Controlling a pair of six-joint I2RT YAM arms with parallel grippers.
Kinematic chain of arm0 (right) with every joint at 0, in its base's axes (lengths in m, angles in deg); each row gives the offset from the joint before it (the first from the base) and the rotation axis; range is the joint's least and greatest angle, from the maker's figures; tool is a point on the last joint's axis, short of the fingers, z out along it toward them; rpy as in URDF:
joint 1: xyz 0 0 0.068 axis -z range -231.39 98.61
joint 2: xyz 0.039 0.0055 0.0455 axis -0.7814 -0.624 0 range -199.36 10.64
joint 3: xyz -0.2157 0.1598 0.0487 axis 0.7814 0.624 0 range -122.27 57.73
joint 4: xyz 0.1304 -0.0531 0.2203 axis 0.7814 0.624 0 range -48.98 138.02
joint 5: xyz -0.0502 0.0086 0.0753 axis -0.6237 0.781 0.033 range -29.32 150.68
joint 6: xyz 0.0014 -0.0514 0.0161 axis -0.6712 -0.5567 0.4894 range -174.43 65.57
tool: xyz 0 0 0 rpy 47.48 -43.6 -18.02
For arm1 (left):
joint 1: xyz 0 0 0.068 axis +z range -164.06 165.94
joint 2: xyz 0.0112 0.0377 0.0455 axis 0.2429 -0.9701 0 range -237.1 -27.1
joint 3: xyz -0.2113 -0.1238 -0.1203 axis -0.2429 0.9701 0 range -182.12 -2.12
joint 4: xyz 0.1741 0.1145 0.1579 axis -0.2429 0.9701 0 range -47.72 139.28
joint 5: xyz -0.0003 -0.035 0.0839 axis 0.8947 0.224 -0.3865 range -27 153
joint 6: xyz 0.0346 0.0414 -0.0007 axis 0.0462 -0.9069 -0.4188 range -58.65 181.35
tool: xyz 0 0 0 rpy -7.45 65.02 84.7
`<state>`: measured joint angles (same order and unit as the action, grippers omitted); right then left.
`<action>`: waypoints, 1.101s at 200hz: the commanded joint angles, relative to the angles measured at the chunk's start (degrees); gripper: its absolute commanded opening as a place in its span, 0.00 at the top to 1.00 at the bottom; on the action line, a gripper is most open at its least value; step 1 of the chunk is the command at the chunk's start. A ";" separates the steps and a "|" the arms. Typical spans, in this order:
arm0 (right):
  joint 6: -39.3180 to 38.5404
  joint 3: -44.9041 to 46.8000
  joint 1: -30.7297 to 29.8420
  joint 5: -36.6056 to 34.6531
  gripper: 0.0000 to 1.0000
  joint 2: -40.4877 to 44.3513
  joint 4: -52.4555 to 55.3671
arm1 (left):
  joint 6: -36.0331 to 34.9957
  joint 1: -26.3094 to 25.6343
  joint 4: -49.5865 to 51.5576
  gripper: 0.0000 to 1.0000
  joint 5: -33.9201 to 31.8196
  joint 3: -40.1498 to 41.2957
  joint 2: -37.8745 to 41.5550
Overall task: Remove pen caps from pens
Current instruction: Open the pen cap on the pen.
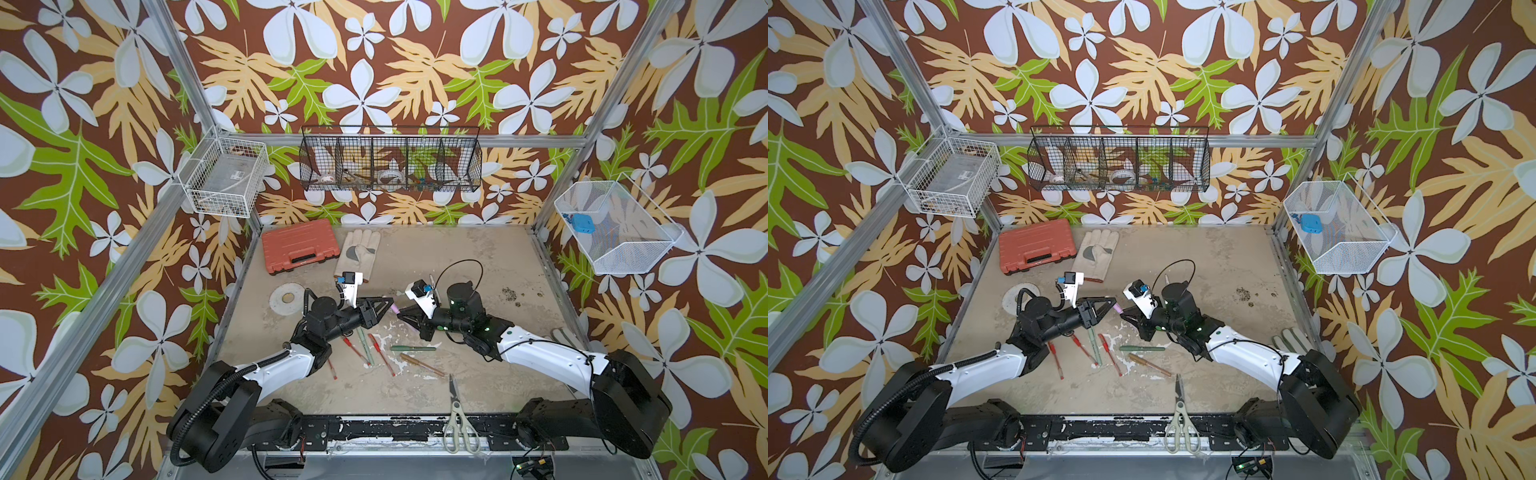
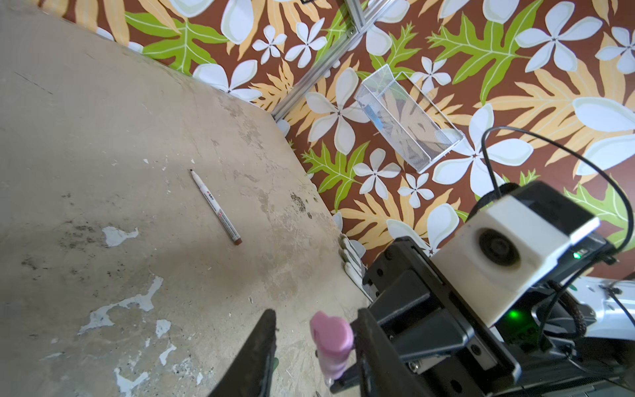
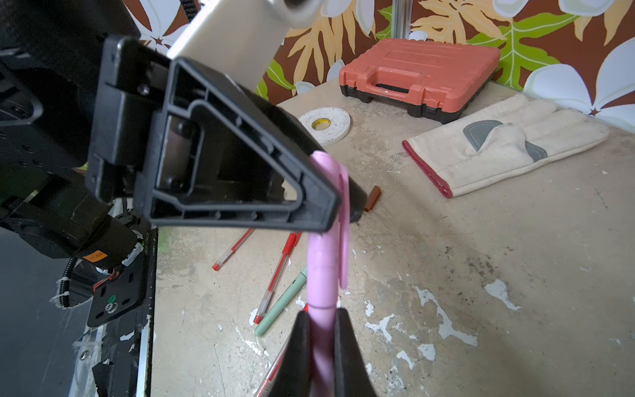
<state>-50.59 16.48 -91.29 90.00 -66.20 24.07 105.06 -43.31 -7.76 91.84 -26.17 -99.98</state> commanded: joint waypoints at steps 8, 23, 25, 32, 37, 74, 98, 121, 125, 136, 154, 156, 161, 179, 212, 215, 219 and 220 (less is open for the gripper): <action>0.56 0.16 -0.16 1.41 0.91 0.28 -2.44 | -1.25 -1.39 -3.55 0.64 1.61 -0.76 -0.57; 0.65 0.47 -0.18 1.48 0.91 0.37 -2.74 | -1.04 -1.41 -4.09 0.68 1.40 -0.65 -0.83; 0.65 0.41 -0.18 1.52 0.91 0.37 -2.74 | -1.07 -1.44 -4.10 0.69 1.37 -0.65 -0.85; 0.67 0.46 -0.18 1.70 0.91 0.36 -2.72 | -1.16 -1.42 -4.10 0.70 1.36 -0.64 -0.93; 0.65 0.47 -0.15 1.88 0.91 0.31 -2.68 | -1.16 -1.50 -4.09 0.71 1.31 -0.64 -0.92; 0.30 0.28 -0.79 2.78 0.91 -0.23 -2.80 | -1.25 -1.51 -4.08 0.80 1.15 -0.53 -0.86; 0.05 0.34 -0.96 2.64 0.90 0.06 -2.72 | -1.34 -1.50 -4.19 0.94 0.68 -0.16 -0.21; -0.82 0.55 -0.89 0.78 0.74 0.92 -1.78 | -1.73 -1.49 -4.19 1.00 -0.06 0.36 0.70; -0.99 0.69 -0.88 0.44 0.70 1.15 -1.57 | -1.74 -1.51 -4.19 1.00 -0.13 0.40 0.88; -1.69 1.07 -0.86 -0.29 0.57 1.76 -1.24 | -2.02 -1.52 -4.03 1.00 -0.06 0.48 1.25; -2.17 1.27 -0.96 -0.75 0.50 1.85 -0.54 | -2.05 -1.51 -4.24 1.00 0.53 0.50 1.37; -2.21 1.22 -0.97 -0.69 0.49 1.73 -0.43 | -2.00 -1.51 -4.44 1.00 0.61 0.50 1.37; -2.27 1.08 -0.95 -0.46 0.49 1.55 -0.13 | -1.96 -1.51 -4.79 1.00 0.83 0.52 1.26; -2.26 0.62 -0.92 1.18 0.52 0.69 -0.04 | -1.60 -1.51 -5.97 1.00 2.19 0.56 0.69; -2.52 0.05 -0.96 3.98 0.60 -0.57 0.20 | -1.27 -1.76 -7.09 1.00 3.89 0.54 -0.11; -2.53 0.10 -0.97 4.16 0.62 -0.59 0.23 | -1.33 -1.79 -7.13 1.00 3.94 0.51 -0.11; -2.52 0.04 -0.93 4.24 0.65 -0.74 0.17 | -1.40 -1.89 -7.12 1.00 4.09 0.46 -0.27; -2.52 0.04 -0.99 4.24 0.65 -0.75 0.17 | -1.41 -1.92 -7.10 1.00 4.10 0.43 -0.30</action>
<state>-52.36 16.98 -92.27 92.01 -66.42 24.15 103.28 -44.84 -11.92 93.67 -25.65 -99.90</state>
